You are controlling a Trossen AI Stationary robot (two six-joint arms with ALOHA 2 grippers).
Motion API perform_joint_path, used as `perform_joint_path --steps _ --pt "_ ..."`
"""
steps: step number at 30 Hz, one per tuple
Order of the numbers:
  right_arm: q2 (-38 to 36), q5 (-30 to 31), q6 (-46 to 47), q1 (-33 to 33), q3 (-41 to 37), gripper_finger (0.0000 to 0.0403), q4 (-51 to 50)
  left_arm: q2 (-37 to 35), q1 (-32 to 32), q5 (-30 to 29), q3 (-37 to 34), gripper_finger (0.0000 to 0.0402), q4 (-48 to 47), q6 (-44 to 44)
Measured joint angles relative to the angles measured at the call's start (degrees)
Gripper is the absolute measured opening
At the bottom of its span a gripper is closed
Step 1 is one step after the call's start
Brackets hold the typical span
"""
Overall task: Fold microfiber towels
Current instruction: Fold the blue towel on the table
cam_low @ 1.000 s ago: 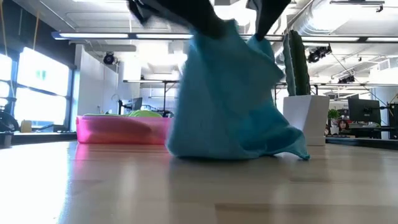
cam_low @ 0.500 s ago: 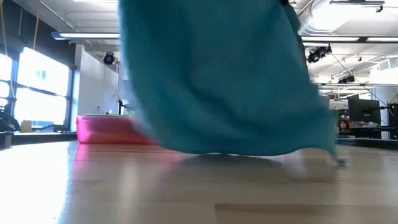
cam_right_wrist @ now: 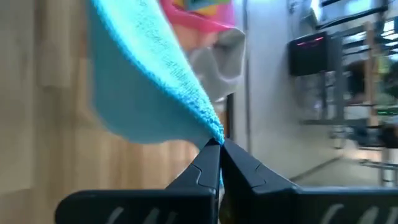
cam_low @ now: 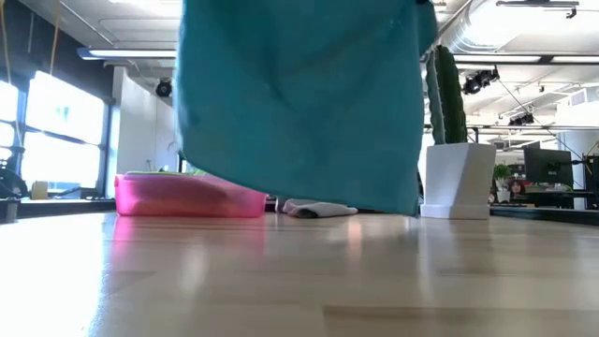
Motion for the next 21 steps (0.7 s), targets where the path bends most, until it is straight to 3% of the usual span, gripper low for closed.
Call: perform_joint_path --steps 3,6,10,16,21 --pt "-0.2 -3.9 -1.0 -0.9 -2.2 0.0 0.2 -0.4 1.4 0.0 0.0 0.0003 -5.1 -3.1" --pt "-0.3 -3.6 -4.2 -2.3 -5.6 0.0 -0.1 -0.4 2.8 0.3 0.0 0.0003 -10.9 -6.0" --pt "-0.3 1.4 -8.8 -4.9 -9.3 0.0 1.0 -0.4 5.2 0.3 0.0 0.0003 -14.4 -7.1" --pt "-0.3 7.8 -17.3 -10.5 -10.8 0.0 6.7 -0.4 10.1 -1.9 0.0 0.0003 -17.1 -1.0" --pt "-0.3 8.6 -25.4 -16.0 -10.8 0.0 15.3 -0.3 15.4 -4.3 0.0 0.0003 -17.2 2.5"
